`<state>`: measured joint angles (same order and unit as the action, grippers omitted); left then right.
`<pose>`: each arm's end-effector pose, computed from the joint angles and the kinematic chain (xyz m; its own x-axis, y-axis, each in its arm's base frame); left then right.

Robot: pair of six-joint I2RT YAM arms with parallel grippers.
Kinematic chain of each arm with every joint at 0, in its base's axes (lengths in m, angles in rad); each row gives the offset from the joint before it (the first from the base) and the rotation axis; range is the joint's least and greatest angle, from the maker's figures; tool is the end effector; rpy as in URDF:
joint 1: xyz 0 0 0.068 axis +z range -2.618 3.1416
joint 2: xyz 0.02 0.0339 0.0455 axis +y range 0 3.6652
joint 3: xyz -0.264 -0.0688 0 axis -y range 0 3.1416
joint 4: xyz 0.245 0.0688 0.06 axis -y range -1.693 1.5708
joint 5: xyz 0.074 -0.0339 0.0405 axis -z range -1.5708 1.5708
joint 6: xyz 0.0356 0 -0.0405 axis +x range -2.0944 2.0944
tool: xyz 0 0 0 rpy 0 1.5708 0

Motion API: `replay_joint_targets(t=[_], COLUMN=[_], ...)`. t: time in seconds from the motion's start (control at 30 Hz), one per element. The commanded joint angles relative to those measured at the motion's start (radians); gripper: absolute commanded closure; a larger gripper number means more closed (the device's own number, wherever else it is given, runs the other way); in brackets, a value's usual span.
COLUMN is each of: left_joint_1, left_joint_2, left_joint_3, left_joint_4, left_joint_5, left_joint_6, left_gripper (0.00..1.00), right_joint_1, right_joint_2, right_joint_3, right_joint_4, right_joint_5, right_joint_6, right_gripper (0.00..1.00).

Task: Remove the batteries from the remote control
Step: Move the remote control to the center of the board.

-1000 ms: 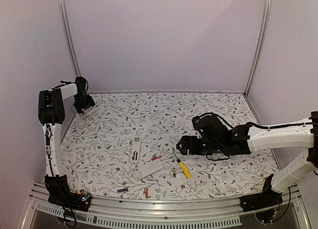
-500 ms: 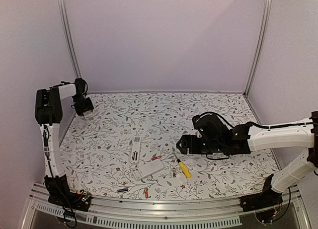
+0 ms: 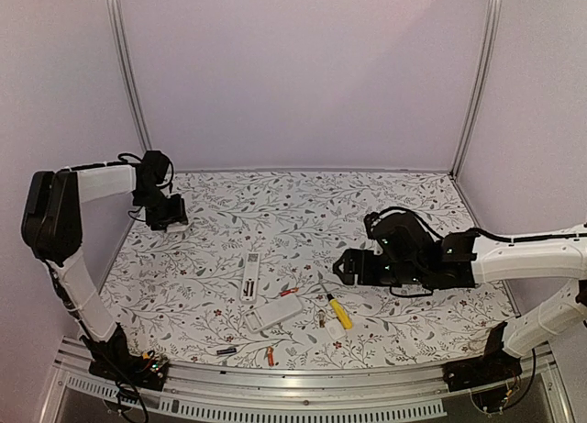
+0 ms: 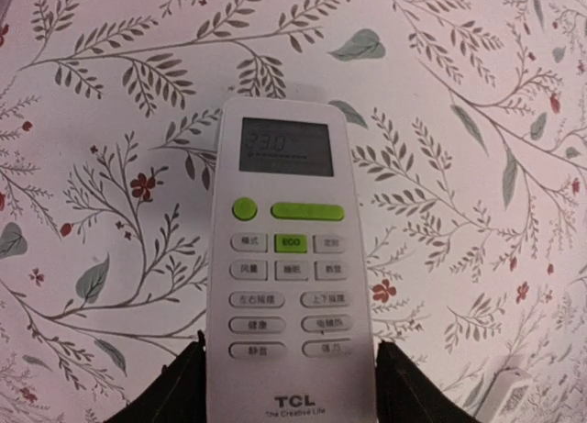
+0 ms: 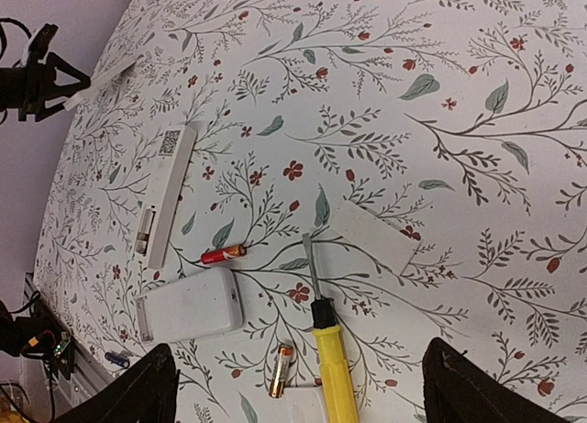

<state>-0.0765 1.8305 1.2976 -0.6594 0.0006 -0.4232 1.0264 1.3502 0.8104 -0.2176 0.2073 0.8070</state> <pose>0.3687 -0.0283 0.1940 -0.8762 -0.3447 -0.3367 -0.3106 0.9383 -0.1523 0.1525 0.2377 0.2219 -0.7948 0.0519 -0.6047 -0.2685 0.8635 0.4270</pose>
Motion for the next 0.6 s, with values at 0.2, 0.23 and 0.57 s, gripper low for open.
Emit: replay_joint_targets(t=[0.2,0.23,0.57], left_joint_1=[-0.053,-0.06,-0.085], left_joint_2=[-0.125,-0.13,-0.083], left_joint_3=[-0.242,-0.251,-0.258], left_joint_4=[0.035,0.036,0.033], left_joint_5=[0.04,0.032,0.003], left_joint_6=[-0.017,-0.017,-0.013], left_gripper=[0.4,0.4,0.28], right_joint_1=[-0.005,-0.005,-0.005], right_joint_2=[-0.059,-0.065,-0.102], right_joint_3=[-0.063,-0.068,-0.1], right_joint_4=[-0.011,-0.01,0.0], right_joint_5=[-0.001,-0.002,-0.018], right_joint_6=[0.029,0.031,0.053], right_gripper=[0.09,0.09,0.09])
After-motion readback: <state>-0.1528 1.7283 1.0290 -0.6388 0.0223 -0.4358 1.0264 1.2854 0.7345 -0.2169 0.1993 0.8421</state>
